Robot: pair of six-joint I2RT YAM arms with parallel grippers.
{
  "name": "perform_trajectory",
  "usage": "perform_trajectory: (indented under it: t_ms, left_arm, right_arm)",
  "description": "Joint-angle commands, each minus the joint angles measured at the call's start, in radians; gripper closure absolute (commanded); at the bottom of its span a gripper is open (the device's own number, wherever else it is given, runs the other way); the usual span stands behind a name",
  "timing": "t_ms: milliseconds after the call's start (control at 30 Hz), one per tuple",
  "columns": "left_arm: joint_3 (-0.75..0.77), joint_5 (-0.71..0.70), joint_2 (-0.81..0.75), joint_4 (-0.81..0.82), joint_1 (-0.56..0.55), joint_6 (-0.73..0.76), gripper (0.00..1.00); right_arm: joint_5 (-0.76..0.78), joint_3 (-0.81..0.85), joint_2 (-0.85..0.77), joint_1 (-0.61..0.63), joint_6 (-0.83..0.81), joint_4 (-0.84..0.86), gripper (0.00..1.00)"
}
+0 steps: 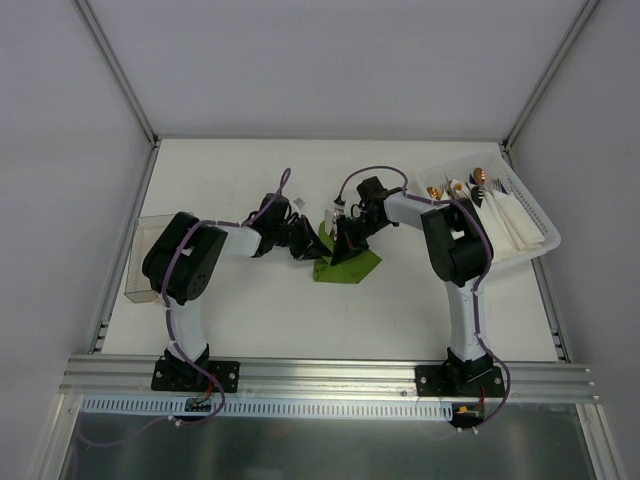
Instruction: Place the utensils on the paper napkin and roll it up
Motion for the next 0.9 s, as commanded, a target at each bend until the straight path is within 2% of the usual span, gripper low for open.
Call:
perform_trajectory:
  t_ms: [0,267,600,867]
  left_arm:
    - [0.036,-0.020,0.030,0.053,-0.017,-0.054,1.00]
    - [0.010,-0.091,0.067,0.005,-0.033,-0.055,1.00]
    - [0.039,-0.180,0.078,-0.160,-0.043,0.008,1.00]
    - [0.048,-0.206,0.093,-0.220,-0.045,0.023,1.00]
  right_arm:
    - [0.100,0.019,0.021,0.002,-0.012,-0.019,1.00]
    - [0.102,0.019,0.021,-0.003,-0.007,-0.019,1.00]
    - [0.091,0.009,-0.019,-0.004,-0.018,-0.024,0.99]
    - [0.050,-0.003,-0.115,-0.012,-0.029,-0.022,0.87]
